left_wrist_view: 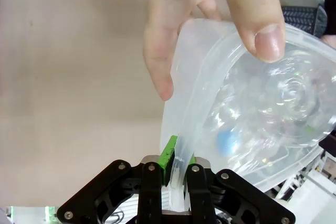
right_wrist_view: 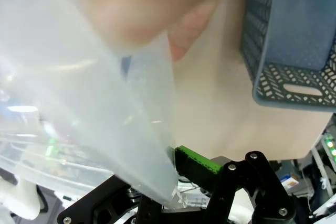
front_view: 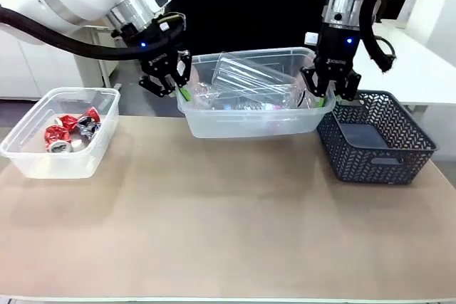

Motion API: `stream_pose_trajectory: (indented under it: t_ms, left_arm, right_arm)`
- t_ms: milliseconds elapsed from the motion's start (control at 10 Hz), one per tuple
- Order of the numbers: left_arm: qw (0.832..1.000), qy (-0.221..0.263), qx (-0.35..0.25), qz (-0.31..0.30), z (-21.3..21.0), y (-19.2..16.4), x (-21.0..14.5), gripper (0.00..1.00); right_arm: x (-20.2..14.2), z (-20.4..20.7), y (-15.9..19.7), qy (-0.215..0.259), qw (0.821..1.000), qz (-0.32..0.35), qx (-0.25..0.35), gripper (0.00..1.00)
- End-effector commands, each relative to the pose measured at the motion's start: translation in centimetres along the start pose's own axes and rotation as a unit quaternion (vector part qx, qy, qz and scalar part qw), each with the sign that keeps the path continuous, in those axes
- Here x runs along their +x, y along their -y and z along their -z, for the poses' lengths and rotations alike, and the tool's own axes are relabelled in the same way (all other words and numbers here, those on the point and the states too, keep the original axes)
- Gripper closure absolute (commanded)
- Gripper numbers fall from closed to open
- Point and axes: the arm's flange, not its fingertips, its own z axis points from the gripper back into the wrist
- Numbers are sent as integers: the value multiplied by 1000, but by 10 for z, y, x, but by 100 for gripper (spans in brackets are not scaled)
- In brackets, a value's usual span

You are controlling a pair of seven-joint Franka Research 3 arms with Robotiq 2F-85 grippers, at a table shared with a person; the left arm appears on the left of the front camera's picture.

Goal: Sort the waste into each basket.
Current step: Offer the picked Organizing box to the human.

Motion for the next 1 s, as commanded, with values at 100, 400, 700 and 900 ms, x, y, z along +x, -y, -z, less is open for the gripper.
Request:
stream_pose_trajectory:
  t_ms: [100,400,700,900]
  left_arm:
    - [998,15,-38,-37,-7,-2,-9,94]
    - [1000,3,2,-11,3,-8,-3,94]
    - [1000,3,2,-11,3,-8,-3,94]
    - [1000,3,2,-11,3,-8,-3,94]
  right_arm:
    - [3,11,-11,-29,999,-3,36,92]
    - [3,7,-3,-15,1000,2,15,92]
    - [3,7,-3,-15,1000,2,15,92]
    - [3,7,-3,-15,1000,2,15,92]
